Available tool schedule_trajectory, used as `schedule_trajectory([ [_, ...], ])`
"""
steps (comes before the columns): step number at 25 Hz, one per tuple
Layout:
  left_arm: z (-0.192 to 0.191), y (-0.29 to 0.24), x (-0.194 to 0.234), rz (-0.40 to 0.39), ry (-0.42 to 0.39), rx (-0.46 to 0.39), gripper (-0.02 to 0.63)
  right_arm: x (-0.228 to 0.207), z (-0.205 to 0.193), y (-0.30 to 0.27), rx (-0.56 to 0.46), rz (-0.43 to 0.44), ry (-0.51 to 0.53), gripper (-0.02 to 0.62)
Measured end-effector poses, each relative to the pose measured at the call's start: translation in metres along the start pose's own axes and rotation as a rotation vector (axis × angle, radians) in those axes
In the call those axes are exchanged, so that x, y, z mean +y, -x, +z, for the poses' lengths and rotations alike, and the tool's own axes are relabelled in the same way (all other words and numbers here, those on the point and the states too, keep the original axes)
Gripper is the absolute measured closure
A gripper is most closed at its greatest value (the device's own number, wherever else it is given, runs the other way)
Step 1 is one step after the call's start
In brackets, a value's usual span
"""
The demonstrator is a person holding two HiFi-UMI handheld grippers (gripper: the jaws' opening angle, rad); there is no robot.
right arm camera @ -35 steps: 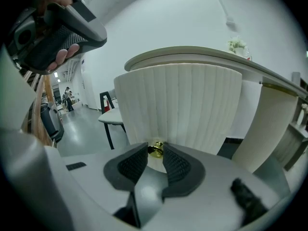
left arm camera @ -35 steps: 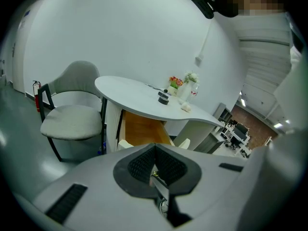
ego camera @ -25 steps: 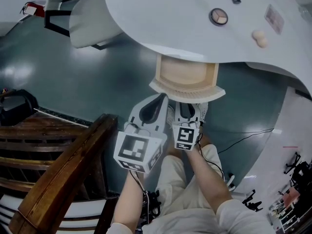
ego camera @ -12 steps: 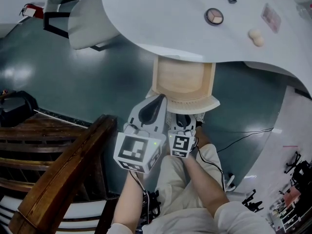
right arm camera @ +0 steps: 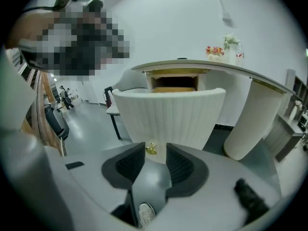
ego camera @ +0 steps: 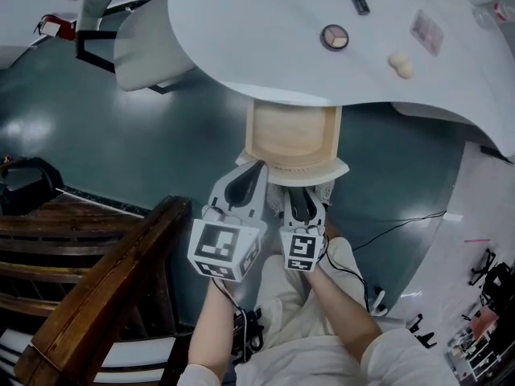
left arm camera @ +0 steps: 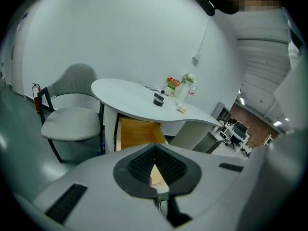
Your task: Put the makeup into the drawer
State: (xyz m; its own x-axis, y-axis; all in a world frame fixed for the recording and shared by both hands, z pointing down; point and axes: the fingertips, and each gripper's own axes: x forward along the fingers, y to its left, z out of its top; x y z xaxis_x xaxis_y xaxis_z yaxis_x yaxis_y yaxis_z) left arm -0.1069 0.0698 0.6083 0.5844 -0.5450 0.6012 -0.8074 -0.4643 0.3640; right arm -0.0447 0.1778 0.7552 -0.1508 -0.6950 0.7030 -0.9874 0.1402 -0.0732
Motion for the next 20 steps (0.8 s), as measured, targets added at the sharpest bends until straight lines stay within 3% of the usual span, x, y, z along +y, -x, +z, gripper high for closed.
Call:
schedule_trajectory([
  [6, 0.000, 0.011, -0.008, 0.012, 0.028, -0.003, 0.597, -0.041, 0.050, 0.036, -0.014, 0.007, 0.030, 0.457],
  [12, 0.016, 0.033, -0.045, -0.004, 0.027, 0.019, 0.597, -0.074, 0.105, 0.083, -0.028, 0.013, 0.072, 0.457],
  [20, 0.062, 0.070, -0.098, -0.043, 0.026, -0.013, 0.597, -0.081, 0.169, 0.138, -0.059, 0.059, 0.078, 0.457],
])
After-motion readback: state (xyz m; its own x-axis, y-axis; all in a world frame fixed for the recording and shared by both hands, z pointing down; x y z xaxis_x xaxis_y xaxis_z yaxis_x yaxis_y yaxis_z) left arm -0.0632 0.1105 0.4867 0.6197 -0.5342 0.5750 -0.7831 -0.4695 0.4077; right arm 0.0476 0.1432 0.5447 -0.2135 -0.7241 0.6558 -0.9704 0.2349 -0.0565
